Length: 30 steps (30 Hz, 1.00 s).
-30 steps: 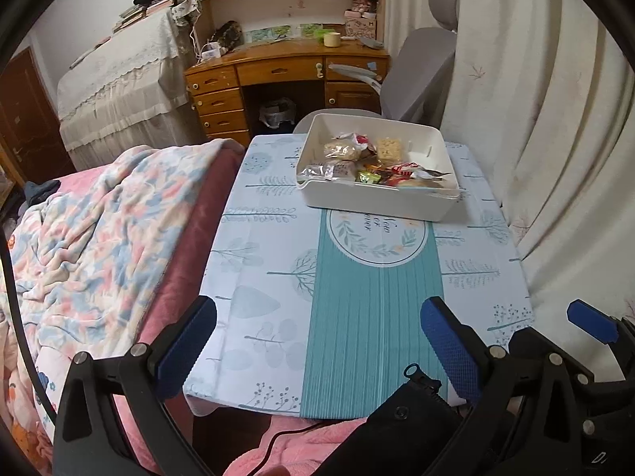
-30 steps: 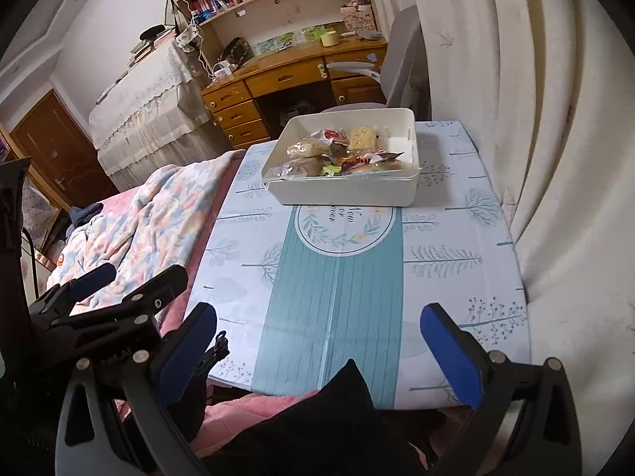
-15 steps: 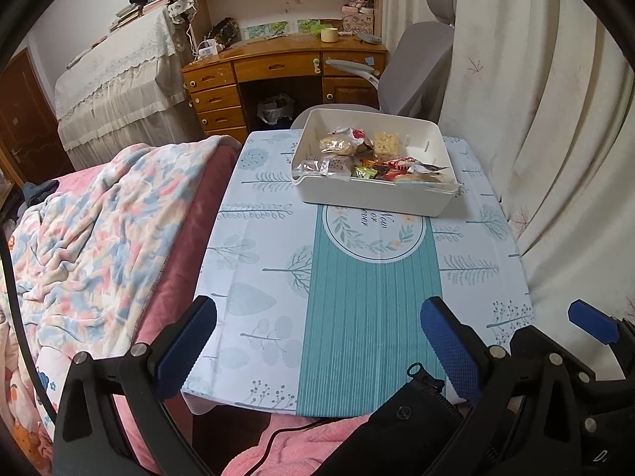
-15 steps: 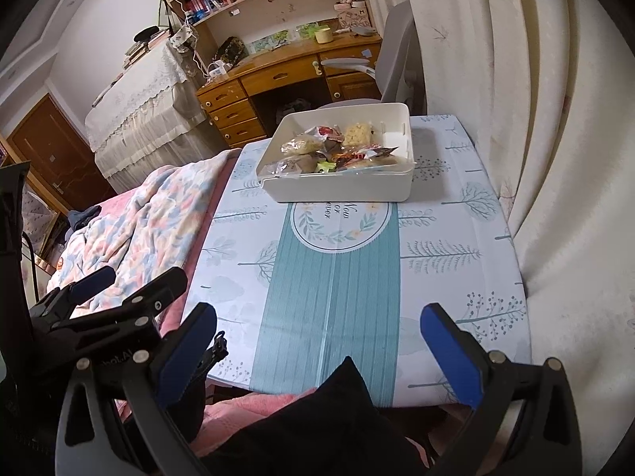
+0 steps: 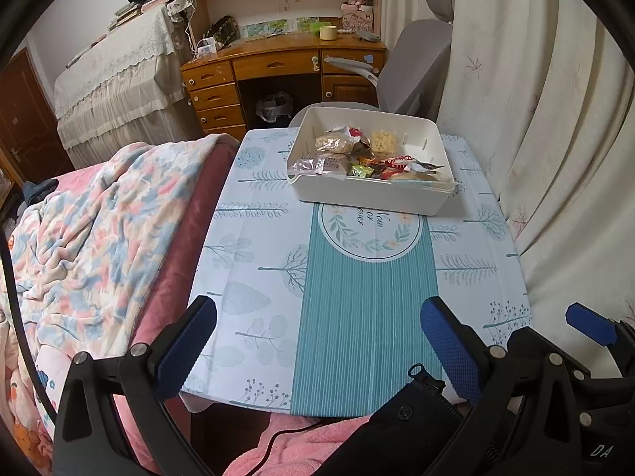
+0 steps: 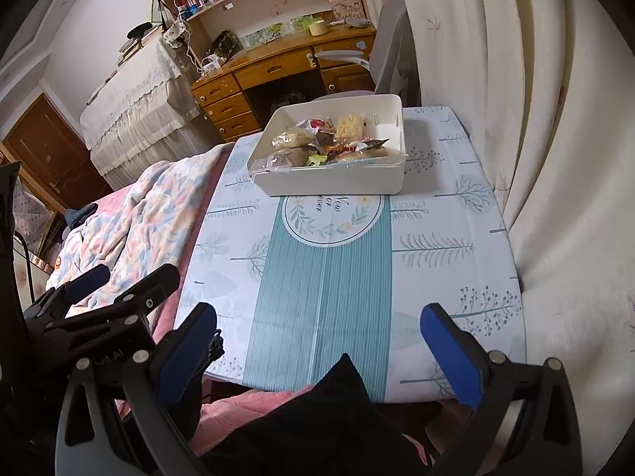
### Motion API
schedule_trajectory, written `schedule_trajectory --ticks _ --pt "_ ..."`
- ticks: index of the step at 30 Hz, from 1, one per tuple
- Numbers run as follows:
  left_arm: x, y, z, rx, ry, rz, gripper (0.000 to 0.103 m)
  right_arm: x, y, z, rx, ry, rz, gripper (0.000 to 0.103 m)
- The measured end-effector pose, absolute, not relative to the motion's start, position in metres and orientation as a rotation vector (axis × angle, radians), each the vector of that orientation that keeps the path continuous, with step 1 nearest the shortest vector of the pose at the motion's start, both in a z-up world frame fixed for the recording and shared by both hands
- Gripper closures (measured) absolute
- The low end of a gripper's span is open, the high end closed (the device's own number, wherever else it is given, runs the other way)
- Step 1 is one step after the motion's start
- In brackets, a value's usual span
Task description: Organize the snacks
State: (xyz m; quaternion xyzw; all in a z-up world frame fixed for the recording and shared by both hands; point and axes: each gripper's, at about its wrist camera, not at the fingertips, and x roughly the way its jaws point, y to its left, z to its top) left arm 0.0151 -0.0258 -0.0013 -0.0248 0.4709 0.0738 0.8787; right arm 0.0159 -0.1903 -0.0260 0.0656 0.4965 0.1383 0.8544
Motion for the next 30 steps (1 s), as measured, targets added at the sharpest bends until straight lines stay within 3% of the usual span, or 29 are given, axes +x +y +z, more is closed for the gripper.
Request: schedule_trajectory --ticks 30 --pt "0.0162 -0.0325 -0.0032 -0.049 0.983 0.157 0.001 0.0113 -0.1943 -0.0340 0.149 1.058 0.294 0.000"
